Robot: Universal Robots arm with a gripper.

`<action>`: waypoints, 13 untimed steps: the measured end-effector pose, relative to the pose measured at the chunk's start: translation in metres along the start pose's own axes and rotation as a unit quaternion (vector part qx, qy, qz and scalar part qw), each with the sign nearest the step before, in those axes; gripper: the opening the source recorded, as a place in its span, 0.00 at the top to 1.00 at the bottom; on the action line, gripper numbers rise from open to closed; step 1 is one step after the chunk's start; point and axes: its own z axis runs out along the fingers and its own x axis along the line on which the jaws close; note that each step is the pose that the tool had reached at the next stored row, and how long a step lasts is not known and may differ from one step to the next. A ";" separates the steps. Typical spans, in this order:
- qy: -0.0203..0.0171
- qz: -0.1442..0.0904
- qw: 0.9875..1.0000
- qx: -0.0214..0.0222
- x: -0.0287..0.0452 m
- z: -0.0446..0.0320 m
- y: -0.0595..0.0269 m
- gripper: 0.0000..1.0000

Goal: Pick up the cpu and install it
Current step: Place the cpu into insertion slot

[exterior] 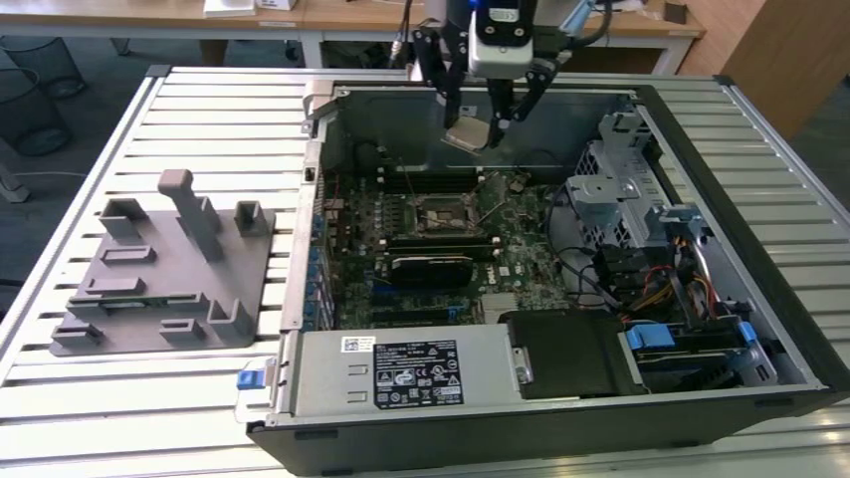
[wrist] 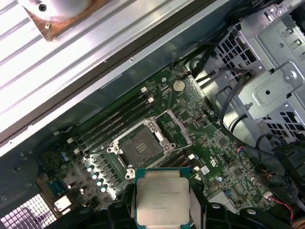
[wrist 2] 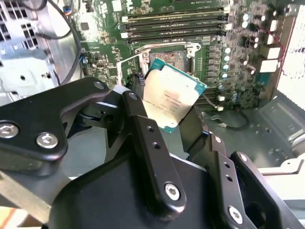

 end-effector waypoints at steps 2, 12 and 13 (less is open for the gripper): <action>-0.001 0.018 1.000 0.000 0.0000 0.0003 0.0000 0.46; -0.003 0.101 0.995 0.001 0.0002 0.0024 0.0002 0.46; -0.003 0.105 0.994 0.001 0.0000 0.0024 0.0009 0.46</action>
